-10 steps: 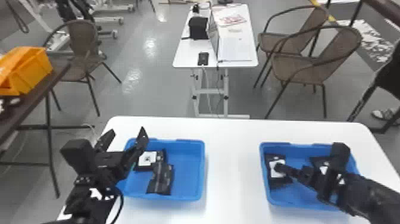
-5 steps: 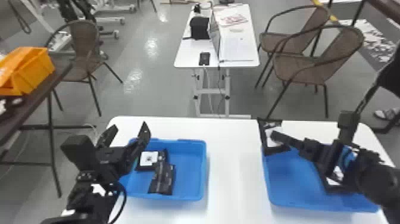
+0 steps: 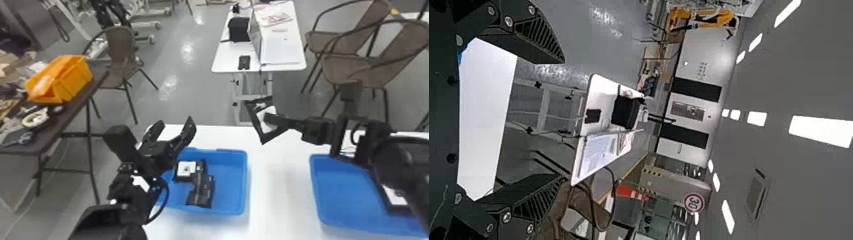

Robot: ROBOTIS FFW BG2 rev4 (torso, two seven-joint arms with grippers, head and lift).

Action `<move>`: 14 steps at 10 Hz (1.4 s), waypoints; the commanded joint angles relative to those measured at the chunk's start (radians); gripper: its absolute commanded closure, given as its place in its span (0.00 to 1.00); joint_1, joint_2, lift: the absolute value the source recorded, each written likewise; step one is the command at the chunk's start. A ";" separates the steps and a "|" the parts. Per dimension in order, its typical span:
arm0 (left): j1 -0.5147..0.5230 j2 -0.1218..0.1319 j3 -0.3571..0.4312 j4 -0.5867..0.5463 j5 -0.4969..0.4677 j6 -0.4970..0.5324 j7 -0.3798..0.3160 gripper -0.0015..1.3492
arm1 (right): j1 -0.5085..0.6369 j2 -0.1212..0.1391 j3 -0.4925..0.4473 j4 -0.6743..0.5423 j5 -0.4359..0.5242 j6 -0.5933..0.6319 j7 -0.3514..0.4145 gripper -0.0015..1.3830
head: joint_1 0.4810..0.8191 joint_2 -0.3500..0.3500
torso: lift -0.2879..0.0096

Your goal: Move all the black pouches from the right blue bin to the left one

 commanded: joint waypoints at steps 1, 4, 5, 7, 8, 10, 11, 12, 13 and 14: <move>-0.032 0.039 -0.020 -0.043 0.074 0.065 -0.001 0.17 | -0.068 0.026 0.082 0.092 0.025 -0.060 0.036 0.92 | 0.63 0.82 | 1.00; -0.096 0.060 -0.021 -0.061 0.260 0.217 -0.040 0.17 | -0.166 0.074 0.187 0.198 0.045 -0.158 0.120 0.93 | 0.58 0.87 | 1.00; -0.104 0.059 -0.018 -0.061 0.278 0.249 -0.040 0.17 | -0.180 0.078 0.205 0.187 0.036 -0.158 0.125 0.93 | 0.55 0.87 | 1.00; -0.113 0.059 -0.024 -0.061 0.281 0.263 -0.042 0.17 | -0.192 0.080 0.234 0.175 0.002 -0.160 0.130 0.93 | 0.49 0.89 | 1.00; -0.118 0.060 -0.026 -0.061 0.278 0.263 -0.042 0.17 | -0.195 0.081 0.248 0.176 -0.018 -0.158 0.133 0.93 | 0.48 0.90 | 1.00; -0.118 0.062 -0.026 -0.060 0.269 0.263 -0.042 0.17 | -0.195 0.084 0.282 0.175 -0.061 -0.157 0.139 0.93 | 0.46 0.92 | 1.00; -0.116 0.060 -0.026 -0.060 0.254 0.250 -0.042 0.17 | -0.198 0.084 0.293 0.178 -0.064 -0.152 0.139 0.93 | 0.47 0.93 | 1.00; -0.118 0.057 -0.026 -0.058 0.243 0.243 -0.044 0.18 | -0.202 0.084 0.306 0.187 -0.079 -0.151 0.139 0.92 | 0.47 0.94 | 1.00; -0.119 0.051 -0.027 -0.058 0.232 0.243 -0.040 0.43 | -0.202 0.084 0.309 0.189 -0.081 -0.151 0.139 0.93 | 0.47 0.95 | 1.00; -0.115 0.040 -0.030 -0.060 0.223 0.243 -0.028 0.74 | -0.202 0.084 0.309 0.187 -0.082 -0.151 0.140 0.93 | 0.48 0.96 | 1.00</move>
